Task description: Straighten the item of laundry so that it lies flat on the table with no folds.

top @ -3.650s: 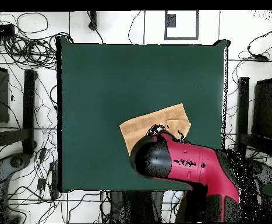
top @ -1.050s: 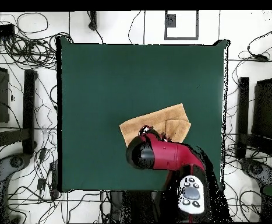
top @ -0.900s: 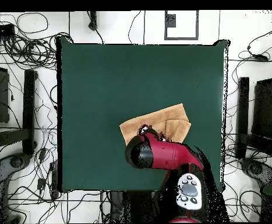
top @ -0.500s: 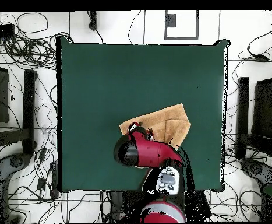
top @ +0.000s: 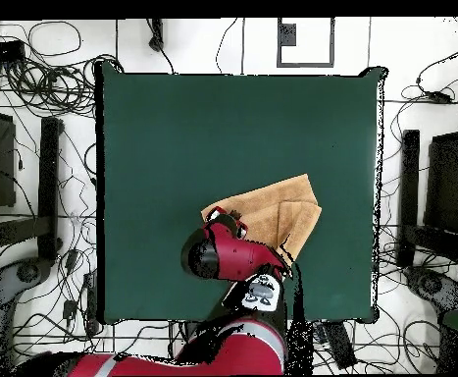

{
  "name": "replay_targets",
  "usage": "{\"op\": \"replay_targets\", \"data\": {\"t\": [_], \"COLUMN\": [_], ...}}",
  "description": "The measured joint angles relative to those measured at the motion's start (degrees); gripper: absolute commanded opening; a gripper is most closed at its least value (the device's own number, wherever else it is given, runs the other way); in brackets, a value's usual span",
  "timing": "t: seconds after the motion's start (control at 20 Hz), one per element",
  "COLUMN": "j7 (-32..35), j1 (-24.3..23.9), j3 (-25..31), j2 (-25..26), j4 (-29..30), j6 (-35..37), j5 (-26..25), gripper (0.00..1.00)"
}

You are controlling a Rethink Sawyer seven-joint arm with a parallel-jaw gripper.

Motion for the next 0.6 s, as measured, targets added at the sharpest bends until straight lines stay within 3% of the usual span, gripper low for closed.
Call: {"op": "replay_targets", "data": {"t": [0.6], "j7": [0.00], "j1": [-0.12], "j3": [-0.14], "j2": [1.01], "j4": [-0.10], "j6": [-0.52], "j5": [2.83], "gripper": [0.00]}}
